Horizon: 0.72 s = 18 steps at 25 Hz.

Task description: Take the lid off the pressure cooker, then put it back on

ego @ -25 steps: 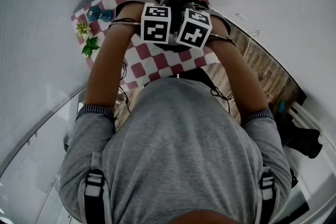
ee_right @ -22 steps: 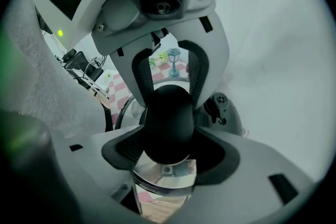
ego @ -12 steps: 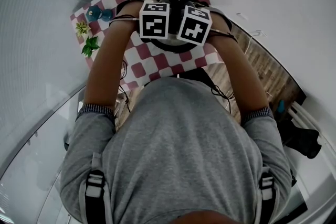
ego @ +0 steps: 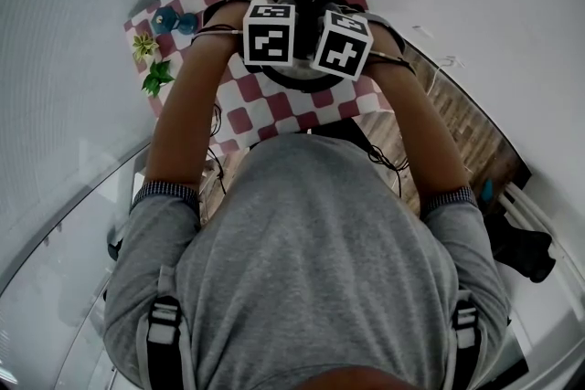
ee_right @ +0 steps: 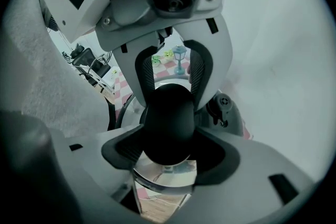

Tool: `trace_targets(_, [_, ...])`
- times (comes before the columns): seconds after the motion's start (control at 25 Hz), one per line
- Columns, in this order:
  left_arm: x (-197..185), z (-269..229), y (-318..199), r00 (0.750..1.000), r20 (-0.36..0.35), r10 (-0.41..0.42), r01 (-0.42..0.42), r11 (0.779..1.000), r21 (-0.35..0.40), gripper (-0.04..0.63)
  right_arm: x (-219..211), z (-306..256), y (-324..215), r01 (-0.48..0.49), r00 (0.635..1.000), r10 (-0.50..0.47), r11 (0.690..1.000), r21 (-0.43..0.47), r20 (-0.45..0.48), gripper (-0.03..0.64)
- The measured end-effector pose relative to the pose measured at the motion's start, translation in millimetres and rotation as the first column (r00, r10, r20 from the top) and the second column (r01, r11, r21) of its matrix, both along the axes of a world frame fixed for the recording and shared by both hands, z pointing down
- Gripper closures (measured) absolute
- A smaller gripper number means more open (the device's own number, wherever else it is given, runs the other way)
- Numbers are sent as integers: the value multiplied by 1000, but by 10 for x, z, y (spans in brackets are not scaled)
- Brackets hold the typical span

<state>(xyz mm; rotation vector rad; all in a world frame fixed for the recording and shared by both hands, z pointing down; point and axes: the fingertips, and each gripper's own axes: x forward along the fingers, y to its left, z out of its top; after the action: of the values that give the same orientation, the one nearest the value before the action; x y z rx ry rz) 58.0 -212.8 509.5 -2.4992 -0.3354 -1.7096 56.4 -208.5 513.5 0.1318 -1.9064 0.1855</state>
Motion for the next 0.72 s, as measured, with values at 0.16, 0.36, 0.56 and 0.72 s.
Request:
trace_targets(0.16, [0, 13, 2, 999, 32, -19, 18, 1000, 12, 298, 6, 4, 10, 14, 1000, -14, 1000, -2, 4, 322])
trace_targets(0.36, [4, 30, 8, 997, 31, -69, 70, 998, -10, 298, 8, 19, 14, 59, 998, -59, 998, -20, 8, 322])
trace_targets(0.56, [4, 34, -15, 995, 31, -92, 93, 996, -11, 298, 5, 24, 2, 86, 996, -86, 996, -27, 4, 321])
trace_targets(0.72, [4, 28, -28, 991, 32, -130, 131, 991, -11, 298, 7, 16, -3, 126, 992, -126, 991, -33, -2, 319])
